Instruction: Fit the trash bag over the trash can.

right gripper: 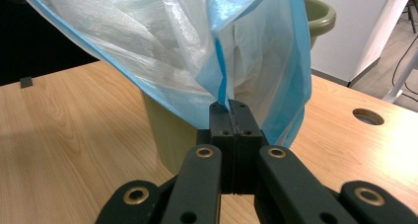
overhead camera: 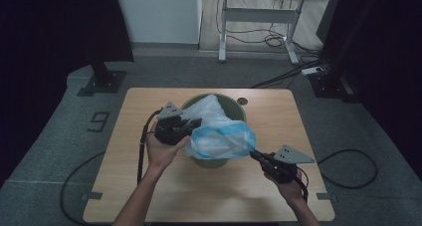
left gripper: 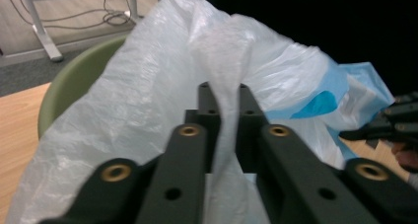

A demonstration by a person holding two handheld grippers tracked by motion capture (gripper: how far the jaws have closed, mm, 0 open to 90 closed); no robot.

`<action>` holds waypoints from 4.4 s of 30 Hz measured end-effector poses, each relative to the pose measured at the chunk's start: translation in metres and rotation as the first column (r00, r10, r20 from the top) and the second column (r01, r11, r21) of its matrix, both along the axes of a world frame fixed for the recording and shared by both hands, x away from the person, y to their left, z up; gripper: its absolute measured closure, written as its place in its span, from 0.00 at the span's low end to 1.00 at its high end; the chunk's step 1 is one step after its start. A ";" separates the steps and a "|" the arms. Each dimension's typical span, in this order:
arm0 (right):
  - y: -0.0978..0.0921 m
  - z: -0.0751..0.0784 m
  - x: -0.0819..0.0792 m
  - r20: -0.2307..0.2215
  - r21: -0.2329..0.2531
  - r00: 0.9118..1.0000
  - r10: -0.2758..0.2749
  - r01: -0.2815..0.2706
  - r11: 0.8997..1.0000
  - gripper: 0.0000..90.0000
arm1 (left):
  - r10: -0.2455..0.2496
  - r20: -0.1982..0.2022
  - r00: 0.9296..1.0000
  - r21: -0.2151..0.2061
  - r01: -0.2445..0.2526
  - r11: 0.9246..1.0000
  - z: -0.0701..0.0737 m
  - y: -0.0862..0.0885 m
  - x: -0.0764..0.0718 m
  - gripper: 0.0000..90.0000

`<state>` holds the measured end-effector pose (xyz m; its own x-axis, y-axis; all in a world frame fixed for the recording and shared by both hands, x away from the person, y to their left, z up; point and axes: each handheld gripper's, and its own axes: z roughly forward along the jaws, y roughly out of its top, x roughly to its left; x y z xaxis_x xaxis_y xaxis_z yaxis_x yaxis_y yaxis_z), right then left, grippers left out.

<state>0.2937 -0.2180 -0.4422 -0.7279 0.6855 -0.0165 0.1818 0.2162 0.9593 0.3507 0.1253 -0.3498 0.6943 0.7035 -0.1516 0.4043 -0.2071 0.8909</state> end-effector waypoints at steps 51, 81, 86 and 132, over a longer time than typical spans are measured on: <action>-0.013 0.033 0.058 -0.002 0.043 1.000 0.029 -0.029 0.999 0.62 | 0.091 0.034 0.995 -0.232 -0.080 0.969 -0.011 0.051 -0.006 1.00; -0.029 0.051 0.091 0.006 0.062 1.000 -0.026 0.025 0.998 0.99 | 0.015 -0.020 1.000 -0.210 -0.018 0.978 -0.003 0.040 0.017 0.99; -0.030 0.061 0.097 0.012 0.061 0.999 -0.042 0.042 0.997 0.98 | 0.005 -0.040 0.999 -0.198 -0.013 0.980 -0.003 0.034 0.031 0.99; 0.043 0.029 0.197 -0.135 0.012 0.984 -0.116 0.119 0.993 0.98 | 0.162 -0.192 0.968 -0.192 -0.199 0.961 -0.044 0.082 0.089 0.99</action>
<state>0.4905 -0.1753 -0.4135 -0.6371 0.7655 0.0901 0.3316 0.1667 0.9286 0.4396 0.2070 -0.3937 0.5091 0.7544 -0.4143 0.5692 0.0659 0.8195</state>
